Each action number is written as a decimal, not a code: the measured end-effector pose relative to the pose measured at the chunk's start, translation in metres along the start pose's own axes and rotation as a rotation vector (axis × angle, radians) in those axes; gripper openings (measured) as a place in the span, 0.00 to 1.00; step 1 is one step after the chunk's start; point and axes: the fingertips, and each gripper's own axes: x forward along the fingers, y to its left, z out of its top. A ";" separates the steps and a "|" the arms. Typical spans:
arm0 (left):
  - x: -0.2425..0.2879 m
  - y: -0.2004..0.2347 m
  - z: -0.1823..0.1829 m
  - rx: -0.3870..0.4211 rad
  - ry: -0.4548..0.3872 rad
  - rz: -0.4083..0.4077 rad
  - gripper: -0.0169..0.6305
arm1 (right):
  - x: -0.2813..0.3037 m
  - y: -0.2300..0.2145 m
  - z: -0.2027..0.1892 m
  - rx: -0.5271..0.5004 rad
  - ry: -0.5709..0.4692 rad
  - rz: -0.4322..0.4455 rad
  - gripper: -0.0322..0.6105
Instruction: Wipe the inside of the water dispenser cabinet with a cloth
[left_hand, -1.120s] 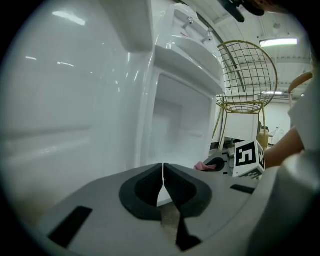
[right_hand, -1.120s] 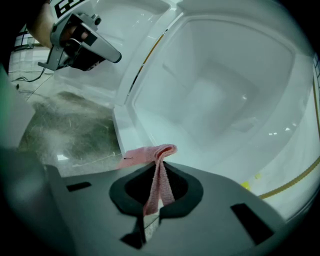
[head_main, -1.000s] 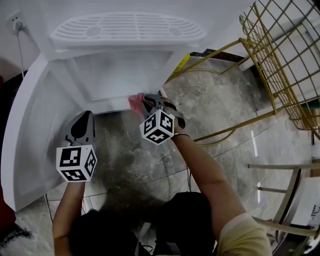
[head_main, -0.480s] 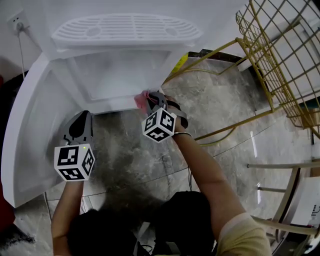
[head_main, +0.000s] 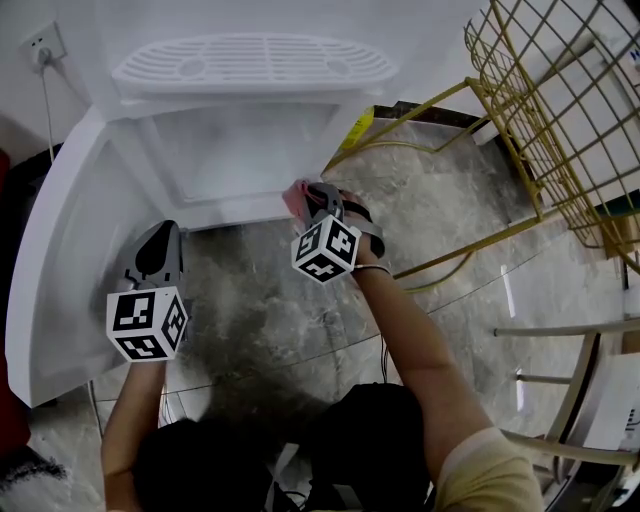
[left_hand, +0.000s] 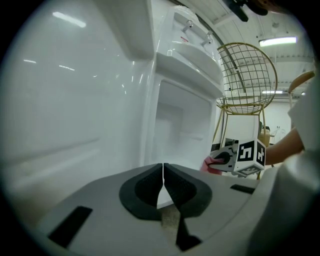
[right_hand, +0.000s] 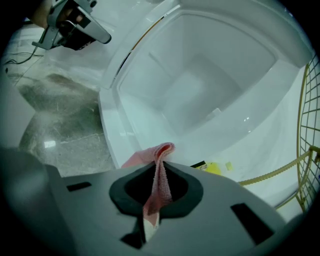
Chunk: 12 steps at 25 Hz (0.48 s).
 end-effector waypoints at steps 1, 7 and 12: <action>0.000 0.000 0.001 -0.002 -0.001 0.001 0.05 | -0.002 -0.001 0.000 0.003 -0.003 -0.001 0.09; 0.000 -0.006 0.003 0.001 -0.005 -0.007 0.05 | -0.017 -0.004 0.012 0.028 -0.081 0.020 0.09; -0.001 -0.002 0.008 -0.018 -0.023 0.005 0.05 | -0.031 -0.014 0.033 0.084 -0.165 0.021 0.09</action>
